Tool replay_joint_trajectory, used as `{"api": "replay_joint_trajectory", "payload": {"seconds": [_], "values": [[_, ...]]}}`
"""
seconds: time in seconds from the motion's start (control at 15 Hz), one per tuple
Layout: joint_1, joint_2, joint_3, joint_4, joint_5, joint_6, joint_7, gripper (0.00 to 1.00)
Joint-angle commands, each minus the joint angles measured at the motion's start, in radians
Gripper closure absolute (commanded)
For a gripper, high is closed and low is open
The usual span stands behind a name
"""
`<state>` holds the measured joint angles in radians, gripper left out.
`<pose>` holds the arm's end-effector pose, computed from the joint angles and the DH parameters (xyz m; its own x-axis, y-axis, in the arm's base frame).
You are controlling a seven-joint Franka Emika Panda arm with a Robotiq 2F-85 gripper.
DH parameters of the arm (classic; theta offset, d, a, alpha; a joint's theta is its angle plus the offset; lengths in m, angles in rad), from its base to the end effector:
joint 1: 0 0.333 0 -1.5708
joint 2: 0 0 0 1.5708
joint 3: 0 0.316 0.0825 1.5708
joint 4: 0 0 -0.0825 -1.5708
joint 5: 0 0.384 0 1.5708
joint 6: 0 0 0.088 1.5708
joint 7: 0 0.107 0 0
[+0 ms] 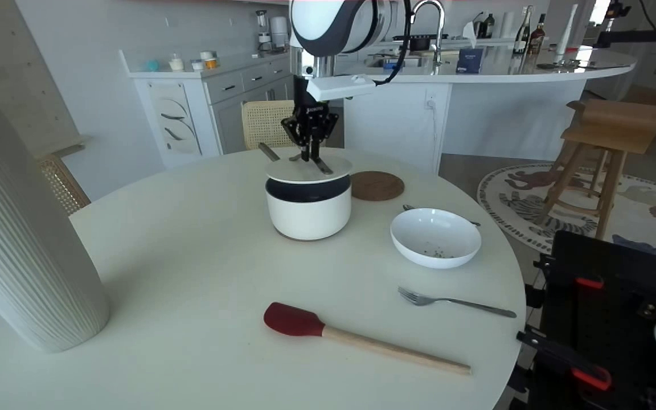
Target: Take the broccoli from the white bowl and put it in the white pot then take the wooden spatula out of the pot and put it on the table then put the white lid on the pot
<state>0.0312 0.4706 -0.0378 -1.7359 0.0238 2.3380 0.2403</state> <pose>0.6761 -0.0015 0.3213 0.9587 -0.2542 0.1273 -0.2520 -0.9671 -0.0333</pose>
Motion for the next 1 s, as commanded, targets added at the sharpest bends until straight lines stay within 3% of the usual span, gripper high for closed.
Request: {"api": "replay_joint_trajectory", "payload": {"seconds": [0.0, 0.93], "values": [[0.019, 0.016, -0.001, 0.053, -0.022, -0.035, -0.001, 0.94], [0.043, 0.067, -0.007, 0.078, -0.065, -0.034, 0.002, 0.94]]}}
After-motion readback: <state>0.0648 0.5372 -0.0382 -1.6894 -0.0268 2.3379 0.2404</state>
